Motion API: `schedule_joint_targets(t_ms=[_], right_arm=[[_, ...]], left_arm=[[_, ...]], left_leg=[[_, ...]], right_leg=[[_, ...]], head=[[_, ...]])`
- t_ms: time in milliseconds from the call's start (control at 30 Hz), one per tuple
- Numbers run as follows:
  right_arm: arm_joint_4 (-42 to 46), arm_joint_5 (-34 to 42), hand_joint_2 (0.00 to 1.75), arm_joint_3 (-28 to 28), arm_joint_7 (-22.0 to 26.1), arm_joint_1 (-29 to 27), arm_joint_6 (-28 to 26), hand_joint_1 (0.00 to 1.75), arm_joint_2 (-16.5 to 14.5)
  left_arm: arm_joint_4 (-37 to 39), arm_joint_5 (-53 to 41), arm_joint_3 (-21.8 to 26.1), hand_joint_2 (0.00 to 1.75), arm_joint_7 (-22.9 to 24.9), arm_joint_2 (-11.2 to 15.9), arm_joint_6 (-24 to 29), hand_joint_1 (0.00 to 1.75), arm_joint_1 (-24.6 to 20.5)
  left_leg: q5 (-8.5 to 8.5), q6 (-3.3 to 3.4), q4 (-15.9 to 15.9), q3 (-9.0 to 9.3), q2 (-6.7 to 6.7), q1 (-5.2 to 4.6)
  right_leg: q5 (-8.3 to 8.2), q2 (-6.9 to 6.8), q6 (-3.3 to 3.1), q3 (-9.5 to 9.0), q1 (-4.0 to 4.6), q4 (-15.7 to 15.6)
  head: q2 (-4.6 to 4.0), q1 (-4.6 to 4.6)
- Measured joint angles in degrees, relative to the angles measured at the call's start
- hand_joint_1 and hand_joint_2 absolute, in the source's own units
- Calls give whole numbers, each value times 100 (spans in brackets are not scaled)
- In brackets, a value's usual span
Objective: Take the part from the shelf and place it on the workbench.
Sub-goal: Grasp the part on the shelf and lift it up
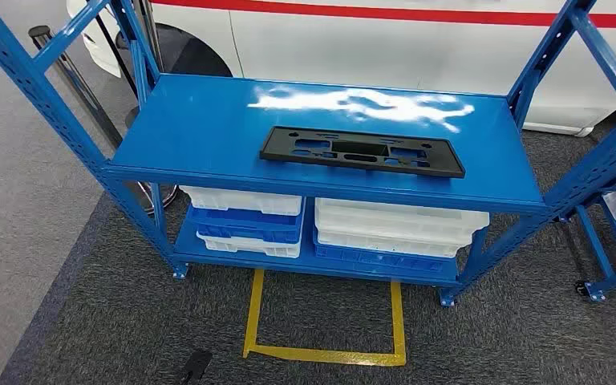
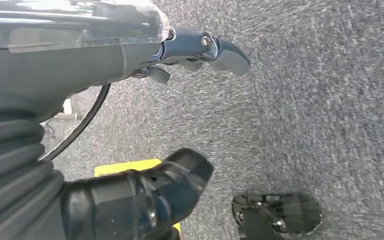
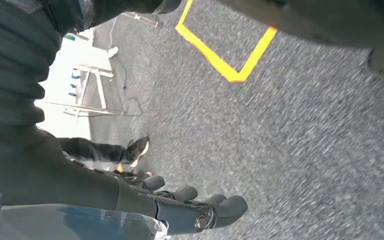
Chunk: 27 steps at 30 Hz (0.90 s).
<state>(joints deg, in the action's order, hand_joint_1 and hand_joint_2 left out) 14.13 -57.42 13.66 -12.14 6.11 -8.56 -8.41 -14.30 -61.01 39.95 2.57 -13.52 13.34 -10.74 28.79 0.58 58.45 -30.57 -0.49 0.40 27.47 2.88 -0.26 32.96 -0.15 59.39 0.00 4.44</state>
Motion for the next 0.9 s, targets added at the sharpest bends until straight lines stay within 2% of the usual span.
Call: schedule_joint_targets(t_ms=[133, 400, 667, 900], right_arm=[[-34, -187, 175, 217, -141, 130, -311, 0, 3], [200, -564, 175, 1133, -104, 414, -1521, 0, 26], [748, -1012, 175, 2446, 399, 567, -2122, 0, 1], [1116, -778, 175, 3642, 1036, 468, -2361, 0, 0]], left_arm=[[53, -268, 241, 0, 22, -72, 46, 0, -104], [134, -562, 633, 0, 43, -145, 84, 0, -196], [180, -736, 746, 0, -26, -161, 83, 0, -166], [180, -1007, 699, 0, -346, -101, 91, 0, 99]], left_leg=[[0, 0, 0, 2, 0, 0], [-1, 1, 2, 3, 0, 0], [-1, 1, 3, 4, 0, 0], [1, 1, 2, -2, 0, 0]], right_leg=[[0, 1, 0, -1, -1, 0], [-1, 0, 1, -3, -2, 0], [-1, 0, 1, -3, -2, 0], [0, 0, 1, 2, -2, 0]], head=[[0, -1], [0, 0], [0, 0], [0, 0]])
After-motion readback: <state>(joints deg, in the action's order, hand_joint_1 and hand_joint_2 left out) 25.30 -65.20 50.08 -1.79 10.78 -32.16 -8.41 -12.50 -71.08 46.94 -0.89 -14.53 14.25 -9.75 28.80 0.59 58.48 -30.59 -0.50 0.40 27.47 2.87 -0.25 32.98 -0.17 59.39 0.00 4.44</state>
